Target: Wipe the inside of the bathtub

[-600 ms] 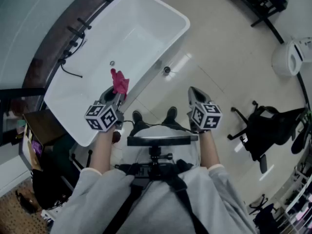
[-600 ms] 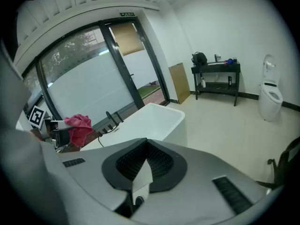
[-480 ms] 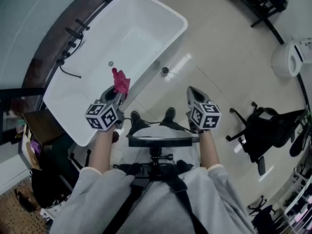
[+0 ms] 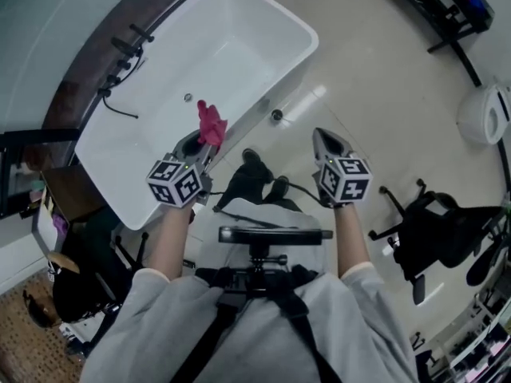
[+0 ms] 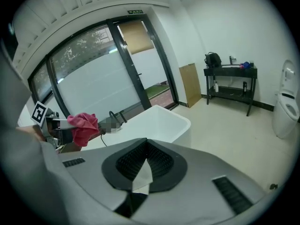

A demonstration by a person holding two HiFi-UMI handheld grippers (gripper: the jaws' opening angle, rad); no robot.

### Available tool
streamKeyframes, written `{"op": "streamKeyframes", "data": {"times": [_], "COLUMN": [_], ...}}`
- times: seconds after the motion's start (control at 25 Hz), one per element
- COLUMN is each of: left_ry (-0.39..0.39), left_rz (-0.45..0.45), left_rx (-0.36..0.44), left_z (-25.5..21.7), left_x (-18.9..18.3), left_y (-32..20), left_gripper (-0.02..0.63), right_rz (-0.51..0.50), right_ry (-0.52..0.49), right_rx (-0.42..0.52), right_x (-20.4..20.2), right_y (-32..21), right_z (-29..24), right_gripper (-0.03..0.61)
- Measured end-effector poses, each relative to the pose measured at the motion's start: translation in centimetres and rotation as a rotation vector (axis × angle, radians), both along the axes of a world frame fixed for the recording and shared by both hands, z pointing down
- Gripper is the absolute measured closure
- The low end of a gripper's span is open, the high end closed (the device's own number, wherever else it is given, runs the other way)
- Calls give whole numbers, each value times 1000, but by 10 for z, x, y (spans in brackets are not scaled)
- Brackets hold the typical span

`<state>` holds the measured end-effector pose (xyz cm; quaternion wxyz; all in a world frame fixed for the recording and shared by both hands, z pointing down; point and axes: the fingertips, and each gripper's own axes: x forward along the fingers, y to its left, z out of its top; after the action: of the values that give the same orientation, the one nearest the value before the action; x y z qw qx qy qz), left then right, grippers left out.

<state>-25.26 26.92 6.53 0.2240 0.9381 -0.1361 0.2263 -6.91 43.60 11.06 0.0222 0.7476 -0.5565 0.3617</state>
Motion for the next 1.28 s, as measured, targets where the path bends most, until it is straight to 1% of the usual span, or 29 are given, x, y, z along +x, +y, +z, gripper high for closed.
{"op": "streamKeyframes", "data": {"times": [0.12, 0.2, 0.32, 0.44, 0.6, 0.8, 0.88, 1.04, 1.16, 1.28], "left_ry": [-6, -3, 6, 9, -9, -11, -12, -18, -49, -80], "left_rz": [7, 23, 49, 59, 88, 106, 102, 93, 100, 83], "left_rx": [5, 9, 19, 30, -2, -32, -32, -31, -29, -55], "left_z": [2, 4, 12, 22, 43, 62, 69, 80, 95, 114], "left_x": [13, 26, 47, 65, 70, 86, 90, 95, 101, 106], "left_y": [-13, -23, -40, -68, -102, -132, -142, -154, -158, -164], "left_gripper": [532, 532, 532, 532, 532, 532, 532, 532, 532, 532], "right_rz": [-33, -69, -147, -229, -330, -481, -521, -607, -683, -775], "right_ry": [10, 37, 71, 89, 109, 189, 208, 212, 221, 227], "right_rx": [-7, -29, -48, -64, -104, -187, -211, -256, -290, -324], "right_x": [14, 25, 35, 44, 48, 64, 70, 81, 92, 103], "right_y": [-23, -40, -66, -108, -168, -222, -239, -267, -287, -306], "right_z": [2, 3, 5, 8, 10, 17, 22, 38, 58, 84], "right_gripper": [569, 569, 569, 569, 569, 569, 569, 569, 569, 569]}}
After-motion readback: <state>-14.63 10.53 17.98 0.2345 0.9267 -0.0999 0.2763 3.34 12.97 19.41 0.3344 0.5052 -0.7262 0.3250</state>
